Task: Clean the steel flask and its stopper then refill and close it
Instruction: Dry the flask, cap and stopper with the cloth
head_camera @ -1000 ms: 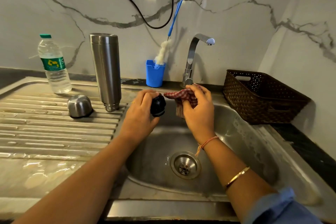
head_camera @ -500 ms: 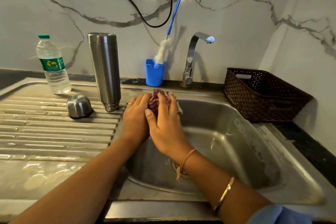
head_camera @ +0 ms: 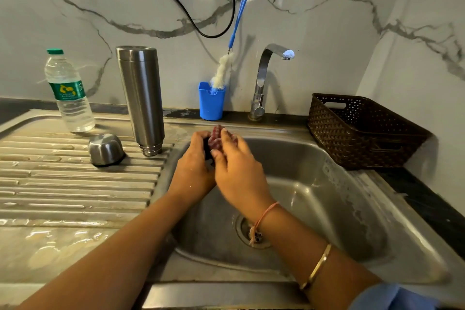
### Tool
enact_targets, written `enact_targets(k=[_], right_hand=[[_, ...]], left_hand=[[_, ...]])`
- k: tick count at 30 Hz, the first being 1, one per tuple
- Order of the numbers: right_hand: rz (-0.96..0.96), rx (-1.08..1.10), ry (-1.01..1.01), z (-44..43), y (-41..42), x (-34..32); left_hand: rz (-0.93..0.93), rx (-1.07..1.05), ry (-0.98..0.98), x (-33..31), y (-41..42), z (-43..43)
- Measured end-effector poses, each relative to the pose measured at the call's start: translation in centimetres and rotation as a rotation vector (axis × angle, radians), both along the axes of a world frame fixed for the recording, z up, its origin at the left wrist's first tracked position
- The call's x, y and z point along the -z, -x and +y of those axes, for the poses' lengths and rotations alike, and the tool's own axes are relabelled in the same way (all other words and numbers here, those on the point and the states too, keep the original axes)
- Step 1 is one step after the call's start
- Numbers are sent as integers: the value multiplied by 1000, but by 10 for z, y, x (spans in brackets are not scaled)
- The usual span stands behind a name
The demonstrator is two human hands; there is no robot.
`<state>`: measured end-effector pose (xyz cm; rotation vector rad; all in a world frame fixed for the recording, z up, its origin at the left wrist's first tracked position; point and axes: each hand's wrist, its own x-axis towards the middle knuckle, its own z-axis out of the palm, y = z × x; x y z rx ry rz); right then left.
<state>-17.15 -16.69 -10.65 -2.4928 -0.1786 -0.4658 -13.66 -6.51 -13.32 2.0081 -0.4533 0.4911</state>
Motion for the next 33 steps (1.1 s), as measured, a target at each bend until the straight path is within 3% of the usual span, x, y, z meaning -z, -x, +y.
enact_targets(k=[2,5,7,9,11,14,17,20,22,24,26,28,31,33], right_hand=[[26,5,-330,-12,-9,-6],[302,-50,-950,-32,-14,-18],[327,-56,-1027,-36,-14,-16],[167,19,-715,-30,-13,-9],[30,40,-277,-20,-8,-3],[18,5,210,-6,3,1],[16,16,299,-2,5,5],[1,16,-76,-11,-3,-3],[115,5,-616,-20,-9,-10],[389,-87,-1166,-32,-11,-15],[482,-126,-1318,-37,-11,-15],[306,-74,-1079,-31,-11,-12],[21,-60,-203,-23,-6,-2],[-34,-104,201,-18,-3,5]], left_hand=[[-22,58,46,3,-3,-1],[-26,161,61,4,-4,-8],[2,185,-15,4,-2,-10],[-7,78,-118,4,-6,-7],[-31,-101,-208,0,-8,-2],[-37,-142,-253,-3,-7,1],[-48,-139,-228,-3,-6,0],[-93,-82,-75,-6,-5,-1],[-80,-12,48,-5,-5,-4],[-1,69,175,-6,-3,-8],[72,121,204,-5,-2,-12],[107,90,89,-2,-5,-11],[135,8,-70,0,-7,-4],[92,-68,-130,0,-9,1]])
